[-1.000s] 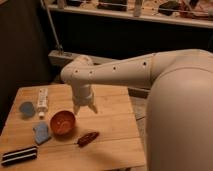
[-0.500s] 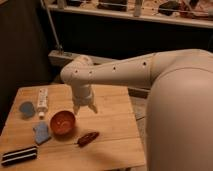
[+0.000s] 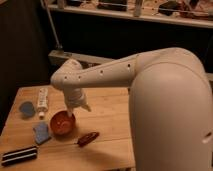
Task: Drag the ceramic bowl in a circle
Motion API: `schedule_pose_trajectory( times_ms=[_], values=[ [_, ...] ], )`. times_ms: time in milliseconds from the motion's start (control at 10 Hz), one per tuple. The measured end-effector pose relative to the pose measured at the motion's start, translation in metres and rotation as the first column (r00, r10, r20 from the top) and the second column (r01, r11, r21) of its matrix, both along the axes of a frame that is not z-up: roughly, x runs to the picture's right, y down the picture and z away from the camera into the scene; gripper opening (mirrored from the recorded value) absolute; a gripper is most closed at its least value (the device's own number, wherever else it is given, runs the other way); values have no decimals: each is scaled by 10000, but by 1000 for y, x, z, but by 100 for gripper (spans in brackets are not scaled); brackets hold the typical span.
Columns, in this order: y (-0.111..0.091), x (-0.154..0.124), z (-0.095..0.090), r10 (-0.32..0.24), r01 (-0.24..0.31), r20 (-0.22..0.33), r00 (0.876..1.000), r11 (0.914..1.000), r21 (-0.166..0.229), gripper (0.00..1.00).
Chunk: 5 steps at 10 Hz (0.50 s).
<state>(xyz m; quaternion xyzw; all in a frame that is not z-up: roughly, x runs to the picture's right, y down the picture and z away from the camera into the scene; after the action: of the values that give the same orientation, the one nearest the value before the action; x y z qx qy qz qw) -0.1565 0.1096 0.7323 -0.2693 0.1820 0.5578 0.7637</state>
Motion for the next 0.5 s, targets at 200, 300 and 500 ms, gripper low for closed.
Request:
schedule_pose_trajectory(
  times_ms=[200,300,500],
  values=[
    [8,-18,12,-509,512,567,9971,9987,-34,65],
    [14,-23,21,-951,953,681,9931,9954,7,65],
    [28,-26,41,-1894,1893,610,9800,9819,60,65]
  ],
)
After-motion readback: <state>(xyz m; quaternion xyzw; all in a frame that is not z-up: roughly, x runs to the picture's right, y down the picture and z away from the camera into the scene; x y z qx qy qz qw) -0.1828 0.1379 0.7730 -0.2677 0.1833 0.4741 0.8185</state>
